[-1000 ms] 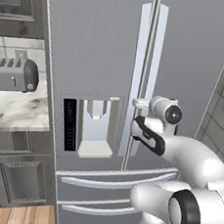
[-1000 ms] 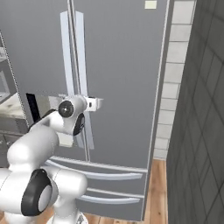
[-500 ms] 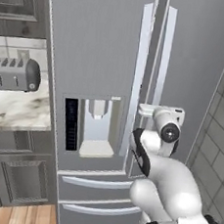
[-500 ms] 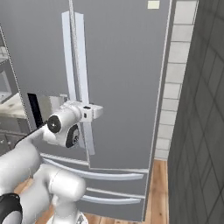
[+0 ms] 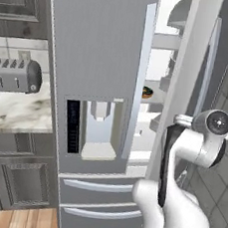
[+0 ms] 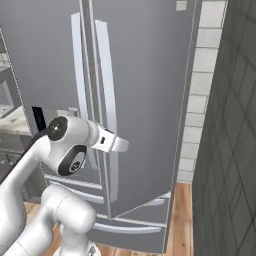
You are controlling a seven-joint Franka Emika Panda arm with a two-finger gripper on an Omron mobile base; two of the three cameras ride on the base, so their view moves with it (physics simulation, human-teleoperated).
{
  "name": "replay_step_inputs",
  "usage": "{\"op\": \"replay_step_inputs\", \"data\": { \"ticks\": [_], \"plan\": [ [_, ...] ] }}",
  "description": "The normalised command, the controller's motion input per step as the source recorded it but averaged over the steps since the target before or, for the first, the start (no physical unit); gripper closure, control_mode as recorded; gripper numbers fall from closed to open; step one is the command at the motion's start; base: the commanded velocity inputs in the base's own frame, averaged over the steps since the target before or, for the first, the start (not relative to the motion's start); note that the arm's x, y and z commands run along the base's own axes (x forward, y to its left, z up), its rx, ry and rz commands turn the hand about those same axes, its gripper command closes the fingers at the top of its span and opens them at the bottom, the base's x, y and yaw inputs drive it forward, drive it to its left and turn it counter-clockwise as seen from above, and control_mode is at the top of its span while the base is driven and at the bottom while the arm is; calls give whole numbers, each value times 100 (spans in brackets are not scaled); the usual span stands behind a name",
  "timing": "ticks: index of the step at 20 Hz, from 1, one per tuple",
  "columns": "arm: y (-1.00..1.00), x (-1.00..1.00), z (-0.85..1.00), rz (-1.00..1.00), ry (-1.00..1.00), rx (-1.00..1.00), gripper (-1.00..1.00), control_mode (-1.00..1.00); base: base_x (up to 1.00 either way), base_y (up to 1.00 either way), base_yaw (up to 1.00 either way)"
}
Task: Take the cake and donut from the fridge and place them on the empty tray on the dining counter.
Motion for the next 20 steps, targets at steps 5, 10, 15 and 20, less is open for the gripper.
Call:
{"op": "replay_step_inputs", "data": {
  "ticks": [5, 10, 15, 20],
  "plan": [
    [-49, -89, -8, -10, -25, 0, -100, -100, 0, 0, 0],
    [40, -100, -2, -5, -48, 0, -100, -100, 0, 0, 0],
    [93, -100, 23, -3, -51, 0, -100, -100, 0, 0, 0],
    [100, -73, 4, 0, -33, -1, -100, -100, 0, 0, 0]
  ]
}}
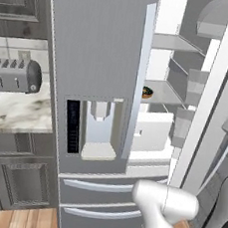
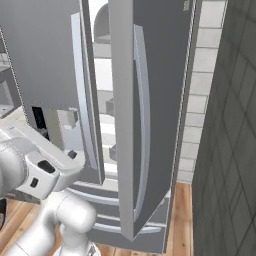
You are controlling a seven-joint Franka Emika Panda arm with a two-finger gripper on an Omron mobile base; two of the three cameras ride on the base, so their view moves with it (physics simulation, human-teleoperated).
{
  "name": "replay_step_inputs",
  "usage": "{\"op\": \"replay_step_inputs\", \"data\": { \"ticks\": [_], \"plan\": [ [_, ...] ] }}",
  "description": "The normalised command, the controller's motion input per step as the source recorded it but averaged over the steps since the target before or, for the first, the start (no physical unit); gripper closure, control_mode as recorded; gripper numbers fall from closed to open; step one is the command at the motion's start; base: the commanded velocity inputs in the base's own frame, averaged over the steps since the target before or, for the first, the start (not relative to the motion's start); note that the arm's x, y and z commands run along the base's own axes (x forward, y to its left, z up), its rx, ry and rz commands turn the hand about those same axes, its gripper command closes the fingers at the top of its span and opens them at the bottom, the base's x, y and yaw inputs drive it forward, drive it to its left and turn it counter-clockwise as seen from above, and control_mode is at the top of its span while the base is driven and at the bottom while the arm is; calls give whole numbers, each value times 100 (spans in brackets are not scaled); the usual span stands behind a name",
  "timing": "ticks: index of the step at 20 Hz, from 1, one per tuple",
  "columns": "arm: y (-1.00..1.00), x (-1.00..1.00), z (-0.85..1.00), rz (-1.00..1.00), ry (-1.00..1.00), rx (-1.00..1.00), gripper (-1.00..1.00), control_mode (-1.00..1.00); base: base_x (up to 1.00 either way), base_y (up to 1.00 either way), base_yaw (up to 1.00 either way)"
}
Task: Take the cake and donut from the fridge and place them on the empty tray on the dining counter.
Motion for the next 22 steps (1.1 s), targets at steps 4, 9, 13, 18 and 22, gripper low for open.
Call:
{"op": "replay_step_inputs", "data": {
  "ticks": [4, 9, 13, 18, 22],
  "plan": [
    [100, 17, 0, -5, -18, -6, -100, -100, 0, 0, 0],
    [57, 92, -4, -12, -2, -6, -100, -100, 0, 0, 0],
    [-8, 96, -23, -22, 0, -6, -100, -100, 0, 0, 0],
    [-18, 89, -35, -24, 0, -6, -100, -100, 0, 0, 0],
    [-28, 75, -34, -19, 0, -3, -100, -100, 0, 0, 0]
  ]
}}
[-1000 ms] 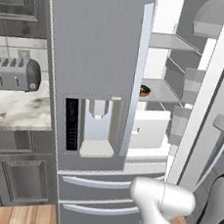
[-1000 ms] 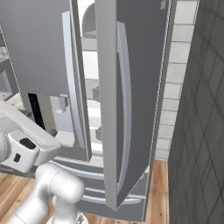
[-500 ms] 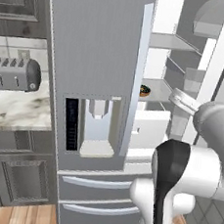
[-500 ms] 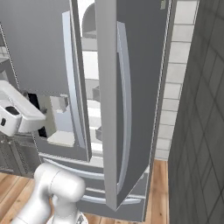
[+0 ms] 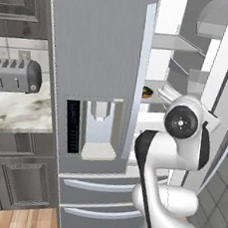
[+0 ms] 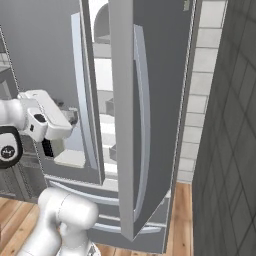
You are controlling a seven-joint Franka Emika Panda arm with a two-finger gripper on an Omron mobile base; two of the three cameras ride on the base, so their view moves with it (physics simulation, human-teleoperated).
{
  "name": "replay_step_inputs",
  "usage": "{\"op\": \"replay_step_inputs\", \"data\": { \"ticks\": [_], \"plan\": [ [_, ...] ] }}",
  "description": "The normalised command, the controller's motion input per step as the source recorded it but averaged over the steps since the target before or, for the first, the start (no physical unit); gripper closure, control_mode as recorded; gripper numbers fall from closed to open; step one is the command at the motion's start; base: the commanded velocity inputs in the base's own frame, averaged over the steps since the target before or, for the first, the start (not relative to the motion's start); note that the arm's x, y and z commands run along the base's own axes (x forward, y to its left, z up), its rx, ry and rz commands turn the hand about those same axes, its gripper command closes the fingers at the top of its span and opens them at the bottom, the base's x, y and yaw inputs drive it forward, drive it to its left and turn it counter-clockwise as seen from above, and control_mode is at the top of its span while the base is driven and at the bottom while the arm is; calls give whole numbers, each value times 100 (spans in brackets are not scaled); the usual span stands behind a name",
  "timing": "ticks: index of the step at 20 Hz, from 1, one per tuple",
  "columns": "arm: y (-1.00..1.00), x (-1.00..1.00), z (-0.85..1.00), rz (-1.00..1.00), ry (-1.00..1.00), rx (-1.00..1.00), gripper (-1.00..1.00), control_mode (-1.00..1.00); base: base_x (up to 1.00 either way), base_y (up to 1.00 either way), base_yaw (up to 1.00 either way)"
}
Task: Take the cake and donut from the fridge and place them on the empty tray on the dining counter.
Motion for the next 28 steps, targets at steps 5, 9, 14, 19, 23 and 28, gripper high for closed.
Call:
{"op": "replay_step_inputs", "data": {
  "ticks": [5, 9, 14, 19, 23, 28],
  "plan": [
    [-53, 44, -30, -20, -1, -4, -100, -100, 0, 0, 0],
    [-53, 29, -24, -19, -3, -3, -100, -100, 0, 0, 0],
    [-52, 16, -18, -18, -4, -1, -100, -100, 0, 0, 0],
    [-57, 26, -13, -18, -2, 0, -100, -100, 0, 0, 0],
    [-69, 39, -5, -19, 0, 0, -100, -100, 0, 0, 0],
    [-89, 20, 0, -22, 0, 0, -100, -100, 0, 0, 0]
  ]
}}
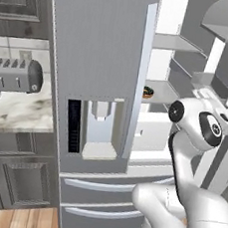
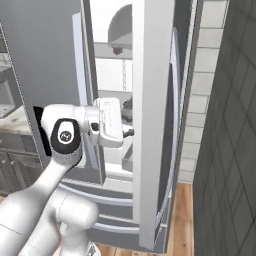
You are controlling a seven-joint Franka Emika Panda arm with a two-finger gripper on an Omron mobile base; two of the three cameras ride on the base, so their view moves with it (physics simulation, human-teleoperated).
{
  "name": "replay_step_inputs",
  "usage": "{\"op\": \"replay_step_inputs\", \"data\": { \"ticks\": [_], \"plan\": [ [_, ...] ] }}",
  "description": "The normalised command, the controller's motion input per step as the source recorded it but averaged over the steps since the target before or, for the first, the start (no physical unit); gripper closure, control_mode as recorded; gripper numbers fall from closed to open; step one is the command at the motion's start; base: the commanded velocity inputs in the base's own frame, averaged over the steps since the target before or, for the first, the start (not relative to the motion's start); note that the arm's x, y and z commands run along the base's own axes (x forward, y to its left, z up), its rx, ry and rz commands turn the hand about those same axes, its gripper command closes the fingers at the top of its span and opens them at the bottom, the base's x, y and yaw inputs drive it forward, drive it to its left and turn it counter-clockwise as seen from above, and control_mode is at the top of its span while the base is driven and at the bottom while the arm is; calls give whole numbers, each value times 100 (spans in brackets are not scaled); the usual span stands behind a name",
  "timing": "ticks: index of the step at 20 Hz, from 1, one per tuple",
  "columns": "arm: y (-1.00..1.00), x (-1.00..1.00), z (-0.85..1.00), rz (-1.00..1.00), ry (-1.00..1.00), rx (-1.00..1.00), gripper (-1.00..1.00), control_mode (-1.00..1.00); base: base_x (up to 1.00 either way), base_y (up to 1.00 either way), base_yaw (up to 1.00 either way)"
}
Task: Take the cake and donut from the fridge and place them on the empty tray on the dining counter.
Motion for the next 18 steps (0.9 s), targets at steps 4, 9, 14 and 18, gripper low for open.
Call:
{"op": "replay_step_inputs", "data": {
  "ticks": [4, 9, 14, 18],
  "plan": [
    [-100, 0, 0, -25, -1, 0, -100, -100, 0, 0, 0],
    [-90, -8, 0, -22, -5, 0, -100, -100, 0, 0, 0],
    [24, -92, 35, 1, -22, 1, -100, -100, 0, 0, 0],
    [98, -100, 62, 15, -18, 0, -100, -100, 0, 0, 0]
  ]
}}
